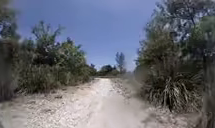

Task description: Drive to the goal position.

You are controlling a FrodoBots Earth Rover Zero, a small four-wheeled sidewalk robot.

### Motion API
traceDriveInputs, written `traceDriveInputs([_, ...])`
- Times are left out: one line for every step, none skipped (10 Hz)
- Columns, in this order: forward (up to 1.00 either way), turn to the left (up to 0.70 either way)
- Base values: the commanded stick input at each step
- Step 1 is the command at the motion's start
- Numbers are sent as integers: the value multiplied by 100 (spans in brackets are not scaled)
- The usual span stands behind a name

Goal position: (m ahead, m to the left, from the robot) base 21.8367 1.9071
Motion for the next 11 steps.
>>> traceDriveInputs([45, 0])
traceDriveInputs([45, 7])
traceDriveInputs([45, 16])
traceDriveInputs([45, 26])
traceDriveInputs([45, 0])
traceDriveInputs([45, 0])
traceDriveInputs([45, 0])
traceDriveInputs([45, 0])
traceDriveInputs([45, 0])
traceDriveInputs([45, 0])
traceDriveInputs([45, 0])
